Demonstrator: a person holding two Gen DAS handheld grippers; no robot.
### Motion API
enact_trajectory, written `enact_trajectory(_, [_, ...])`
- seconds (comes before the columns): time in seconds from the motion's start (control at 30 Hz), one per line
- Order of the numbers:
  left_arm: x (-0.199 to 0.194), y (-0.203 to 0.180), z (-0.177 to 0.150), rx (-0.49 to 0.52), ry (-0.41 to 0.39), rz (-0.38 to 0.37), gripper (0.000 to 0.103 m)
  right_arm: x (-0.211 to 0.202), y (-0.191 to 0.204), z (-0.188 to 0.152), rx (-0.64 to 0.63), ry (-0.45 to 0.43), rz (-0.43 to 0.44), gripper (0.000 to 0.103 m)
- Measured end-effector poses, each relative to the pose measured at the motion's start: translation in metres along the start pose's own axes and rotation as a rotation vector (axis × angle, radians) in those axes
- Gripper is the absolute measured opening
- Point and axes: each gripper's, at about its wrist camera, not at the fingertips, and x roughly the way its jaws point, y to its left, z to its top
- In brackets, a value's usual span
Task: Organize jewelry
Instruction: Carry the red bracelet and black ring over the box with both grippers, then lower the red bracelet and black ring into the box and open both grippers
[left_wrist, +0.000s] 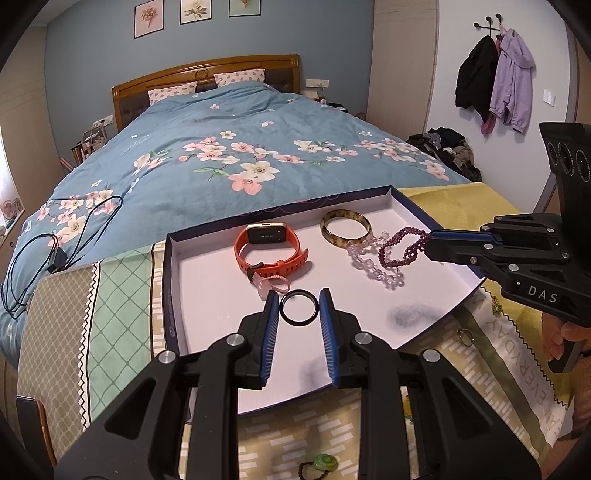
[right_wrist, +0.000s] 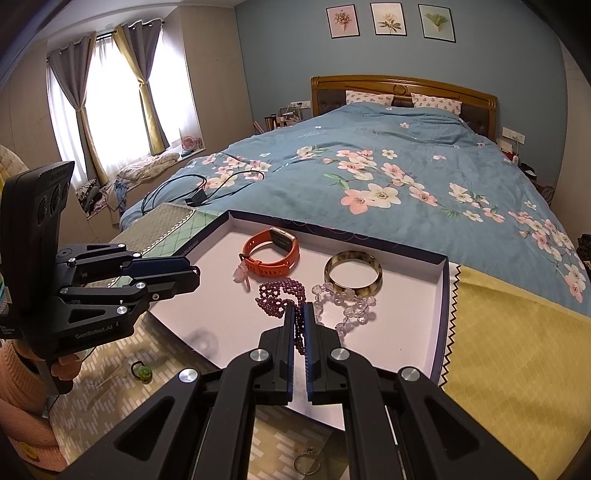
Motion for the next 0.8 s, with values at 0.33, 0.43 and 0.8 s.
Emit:
enact_trajectory(0.33, [0.007,-0.001,0.002,-0.002,0.011,0.008,0.023,0.004,-0.003,0.0,-0.006,0.006,-0.004,0.003])
enact_trajectory(0.43, [0.008,-0.001,0.002,-0.002,0.013,0.009,0.023,0.004,-0.004,0.0,-0.008,0.01,-0.007,0.003])
enact_trajectory(0.8, [0.02,0.002,0.003,-0.008,0.033,0.018,0.023,0.014,-0.005,0.003,-0.015,0.027,-0.014,0.003])
